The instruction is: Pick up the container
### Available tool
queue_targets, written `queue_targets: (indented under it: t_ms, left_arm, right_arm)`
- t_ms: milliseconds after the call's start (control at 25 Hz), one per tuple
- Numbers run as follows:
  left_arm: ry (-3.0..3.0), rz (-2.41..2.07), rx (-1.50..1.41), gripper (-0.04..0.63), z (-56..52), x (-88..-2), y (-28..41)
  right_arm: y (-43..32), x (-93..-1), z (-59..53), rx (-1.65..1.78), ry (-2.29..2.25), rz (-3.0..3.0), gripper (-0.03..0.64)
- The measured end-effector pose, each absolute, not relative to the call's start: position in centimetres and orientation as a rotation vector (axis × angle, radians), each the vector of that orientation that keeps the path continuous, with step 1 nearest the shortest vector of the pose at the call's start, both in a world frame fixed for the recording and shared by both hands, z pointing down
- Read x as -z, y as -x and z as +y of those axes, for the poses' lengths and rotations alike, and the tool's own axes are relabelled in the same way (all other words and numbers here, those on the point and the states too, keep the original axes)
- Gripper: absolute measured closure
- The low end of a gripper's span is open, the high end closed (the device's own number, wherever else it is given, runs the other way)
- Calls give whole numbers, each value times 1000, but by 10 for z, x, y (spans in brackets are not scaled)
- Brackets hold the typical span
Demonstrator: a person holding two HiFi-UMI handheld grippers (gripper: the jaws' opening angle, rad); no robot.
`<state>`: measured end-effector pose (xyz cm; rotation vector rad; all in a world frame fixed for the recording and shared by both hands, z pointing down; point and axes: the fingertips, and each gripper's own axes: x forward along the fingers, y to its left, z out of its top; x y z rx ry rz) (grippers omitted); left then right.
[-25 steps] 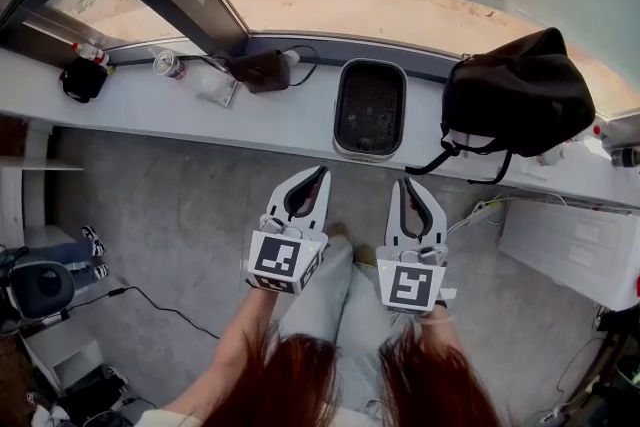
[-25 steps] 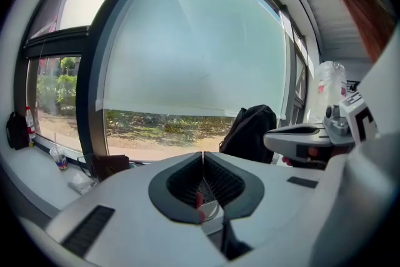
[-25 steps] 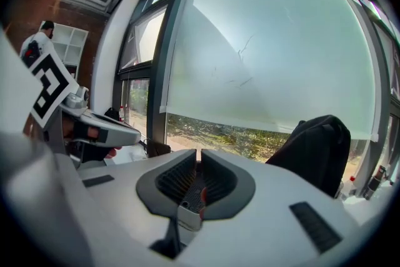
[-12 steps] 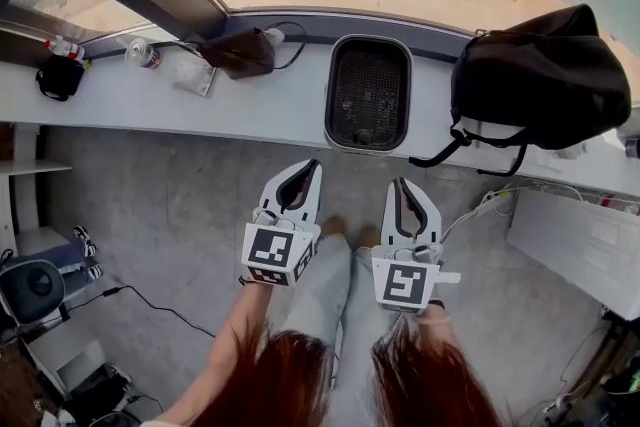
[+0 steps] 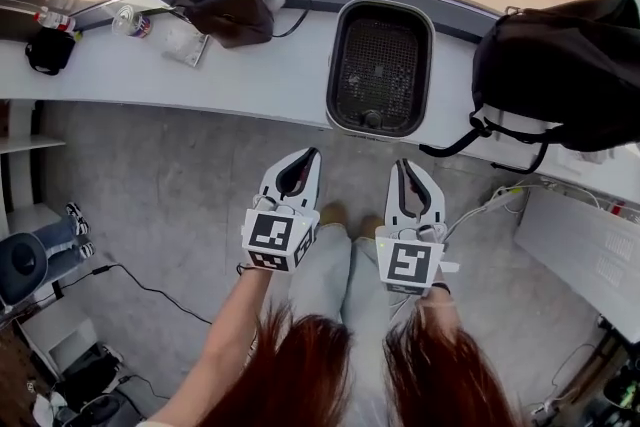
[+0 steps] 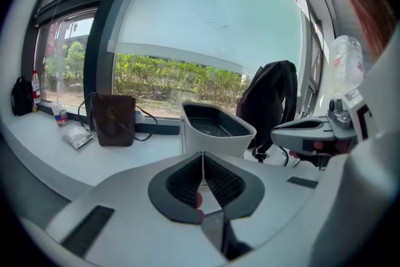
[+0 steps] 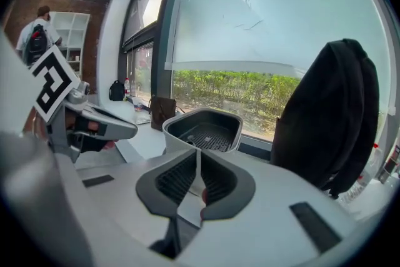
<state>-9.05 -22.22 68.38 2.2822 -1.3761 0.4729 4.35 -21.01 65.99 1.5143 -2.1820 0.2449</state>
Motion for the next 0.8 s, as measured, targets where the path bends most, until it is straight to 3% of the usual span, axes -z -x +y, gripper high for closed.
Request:
queue_targets:
  t_ms: [800]
  left_arm:
    - [-2298,-1361,-533,580,-248,-820,85]
  right_arm:
    - [-50,-809,-217,-304,-1467,-2147,594]
